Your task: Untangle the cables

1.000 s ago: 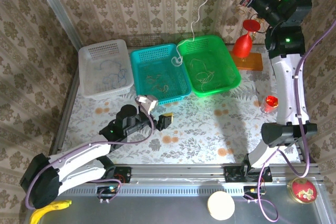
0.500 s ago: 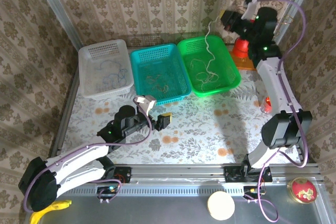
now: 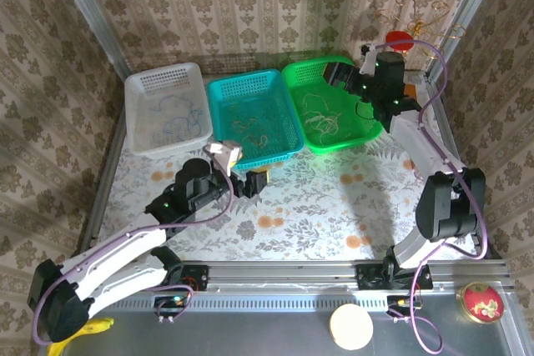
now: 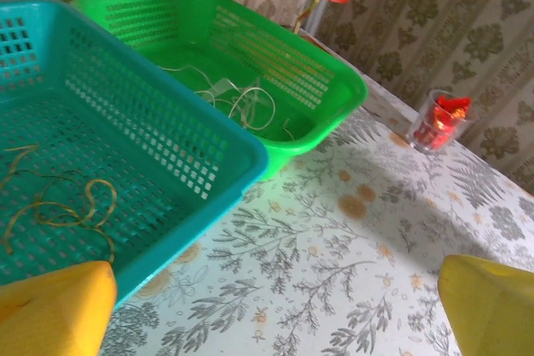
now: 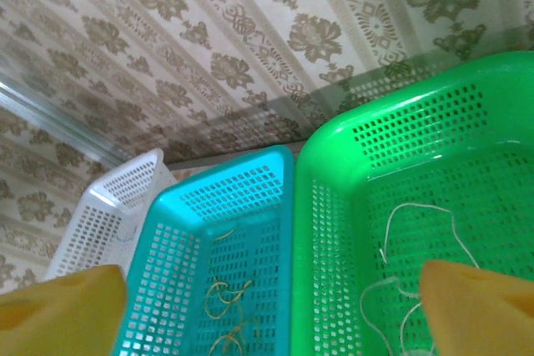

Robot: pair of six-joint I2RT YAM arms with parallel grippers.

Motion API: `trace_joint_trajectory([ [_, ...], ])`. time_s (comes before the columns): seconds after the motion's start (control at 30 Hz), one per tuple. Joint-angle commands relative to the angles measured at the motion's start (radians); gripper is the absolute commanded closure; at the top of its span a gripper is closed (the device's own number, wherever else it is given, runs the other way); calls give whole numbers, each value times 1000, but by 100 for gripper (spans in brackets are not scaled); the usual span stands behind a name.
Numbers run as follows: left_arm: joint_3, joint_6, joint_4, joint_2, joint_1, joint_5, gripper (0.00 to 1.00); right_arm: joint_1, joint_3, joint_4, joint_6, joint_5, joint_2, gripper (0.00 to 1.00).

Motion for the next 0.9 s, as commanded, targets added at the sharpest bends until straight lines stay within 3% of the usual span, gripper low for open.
trace_joint_trajectory([
  [0.0, 71, -88, -150, -22, 32, -69, 0, -1, -10, -51, -24, 55, -111, 0],
  [0.1, 117, -105, -252, -41, 76, -105, 0, -1, -52, -90, -18, 59, -190, 0],
  [0.23, 170, -32, -355, -96, 162, -200, 0, -1, -184, -139, -30, 77, -342, 0],
  [0.33, 194, 65, -374, -141, 281, -248, 0, 1, -325, -161, -24, 162, -475, 0],
  [0.43, 191, 159, -335, -162, 461, -218, 0, 5, -525, -77, -39, 306, -605, 0],
  [0.6, 76, 257, -133, -108, 748, -123, 0, 14, -827, 146, -149, 508, -726, 0],
  [0.67, 10, 265, -15, -57, 814, -98, 0, 13, -887, 182, -185, 583, -724, 0],
  [0.87, -158, 308, 346, 147, 836, -97, 0, 14, -947, 280, -249, 668, -624, 0],
])
